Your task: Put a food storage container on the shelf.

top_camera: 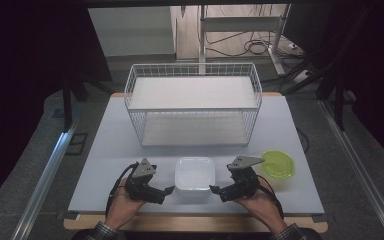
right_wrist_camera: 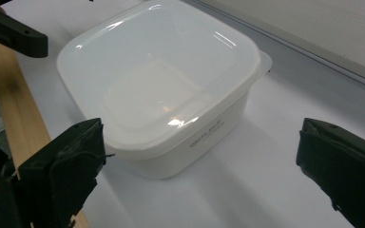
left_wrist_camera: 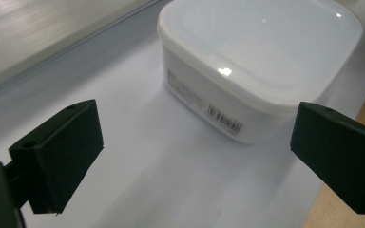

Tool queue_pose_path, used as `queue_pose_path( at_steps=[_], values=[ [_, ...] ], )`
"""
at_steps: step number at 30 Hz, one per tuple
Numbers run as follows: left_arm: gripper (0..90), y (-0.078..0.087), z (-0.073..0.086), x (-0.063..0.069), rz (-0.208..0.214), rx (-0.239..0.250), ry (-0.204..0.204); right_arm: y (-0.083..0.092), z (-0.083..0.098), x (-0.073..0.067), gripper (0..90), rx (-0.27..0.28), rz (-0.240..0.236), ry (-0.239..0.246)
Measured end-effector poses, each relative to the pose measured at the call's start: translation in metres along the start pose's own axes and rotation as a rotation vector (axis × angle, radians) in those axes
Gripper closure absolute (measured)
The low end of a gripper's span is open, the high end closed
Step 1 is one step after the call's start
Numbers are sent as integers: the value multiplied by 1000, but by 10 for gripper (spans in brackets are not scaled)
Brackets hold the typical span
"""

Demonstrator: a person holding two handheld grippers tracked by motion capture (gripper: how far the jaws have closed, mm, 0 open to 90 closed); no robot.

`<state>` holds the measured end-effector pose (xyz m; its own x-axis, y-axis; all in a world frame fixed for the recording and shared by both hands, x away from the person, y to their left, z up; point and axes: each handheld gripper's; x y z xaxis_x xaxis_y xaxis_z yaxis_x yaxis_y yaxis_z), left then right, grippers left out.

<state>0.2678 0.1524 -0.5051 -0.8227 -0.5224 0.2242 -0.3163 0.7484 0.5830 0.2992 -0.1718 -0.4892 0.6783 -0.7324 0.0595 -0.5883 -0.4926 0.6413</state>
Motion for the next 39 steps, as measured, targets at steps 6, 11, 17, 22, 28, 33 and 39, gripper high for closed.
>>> queue_pose_path(
  at_steps=[6, 11, 17, 22, 28, 33, 39],
  values=[
    [45, -8, -10, -4, 75, 34, 24, -3, -4, -1, 39, -21, 0, -15],
    [139, -14, -14, -12, 135, 49, 62, -9, -11, 2, 141, -34, -36, -62],
    [186, -23, -19, -24, 203, 44, 109, -19, -14, 5, 191, -68, -73, -110],
    [190, -32, -20, -24, 289, 33, 133, -22, -14, 7, 282, -94, -129, -158],
    [297, -23, -19, -16, 264, 25, 180, -16, -15, 6, 404, -126, -140, -200],
    [533, -12, -19, -8, 226, 27, 208, -4, -13, 10, 623, -133, -137, -304],
    [642, -5, -19, -4, 201, 61, 282, 2, -13, 7, 684, -123, -119, -346]
  ],
)
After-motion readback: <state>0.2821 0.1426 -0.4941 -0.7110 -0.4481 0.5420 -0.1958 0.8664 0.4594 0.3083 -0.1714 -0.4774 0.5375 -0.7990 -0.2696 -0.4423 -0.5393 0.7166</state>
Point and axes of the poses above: each handheld gripper's, and its own axes: y roughly backward along the jaws, z roughly out of its underside, x roughly to its right, and after that the axes turned 14 degrees about z, right-handed
